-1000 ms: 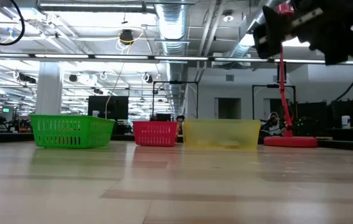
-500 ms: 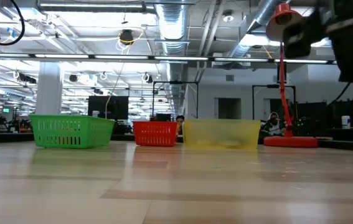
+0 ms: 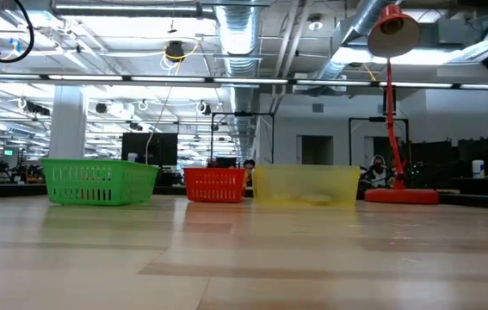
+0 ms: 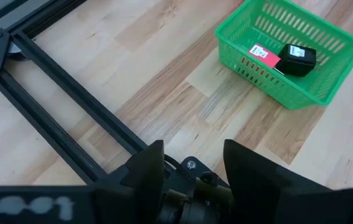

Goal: Pick and place items into bin
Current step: Return to Home Position

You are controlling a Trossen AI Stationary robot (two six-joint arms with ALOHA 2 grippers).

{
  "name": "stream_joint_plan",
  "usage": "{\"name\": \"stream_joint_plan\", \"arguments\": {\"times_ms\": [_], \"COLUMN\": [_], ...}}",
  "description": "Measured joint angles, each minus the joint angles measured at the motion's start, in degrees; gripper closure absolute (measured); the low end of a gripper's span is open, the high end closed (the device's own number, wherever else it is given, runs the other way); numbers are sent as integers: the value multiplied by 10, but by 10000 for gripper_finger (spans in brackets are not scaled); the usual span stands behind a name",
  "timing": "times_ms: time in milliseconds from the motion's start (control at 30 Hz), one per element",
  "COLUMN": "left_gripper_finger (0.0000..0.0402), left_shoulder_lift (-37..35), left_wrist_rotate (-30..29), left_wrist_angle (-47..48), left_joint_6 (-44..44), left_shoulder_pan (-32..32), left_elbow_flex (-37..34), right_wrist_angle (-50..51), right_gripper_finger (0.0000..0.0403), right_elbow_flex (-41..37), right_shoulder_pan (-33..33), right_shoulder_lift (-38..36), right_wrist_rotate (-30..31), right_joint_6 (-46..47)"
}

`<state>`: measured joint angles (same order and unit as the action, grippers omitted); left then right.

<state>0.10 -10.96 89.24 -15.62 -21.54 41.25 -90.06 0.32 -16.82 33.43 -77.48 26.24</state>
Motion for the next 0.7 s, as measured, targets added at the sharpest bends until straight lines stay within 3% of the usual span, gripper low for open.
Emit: {"name": "stream_joint_plan", "arguments": {"times_ms": [333,533,700], "left_gripper_finger": [246,246,246], "left_shoulder_lift": [0,0,0], "left_wrist_rotate": [0,0,0], "left_wrist_angle": [0,0,0], "left_joint_6": [0,0,0], "left_shoulder_pan": [0,0,0], "left_elbow_flex": [0,0,0], "right_wrist_angle": [57,95,158], "right_gripper_finger": [148,148,148], "right_elbow_flex": [0,0,0], "right_shoulder_pan": [-81,-109,-170], "right_shoulder_lift": [-214,-284,-324], "right_wrist_rotate": [-39,-30,-7], "right_joint_6": [200,290,341]}}
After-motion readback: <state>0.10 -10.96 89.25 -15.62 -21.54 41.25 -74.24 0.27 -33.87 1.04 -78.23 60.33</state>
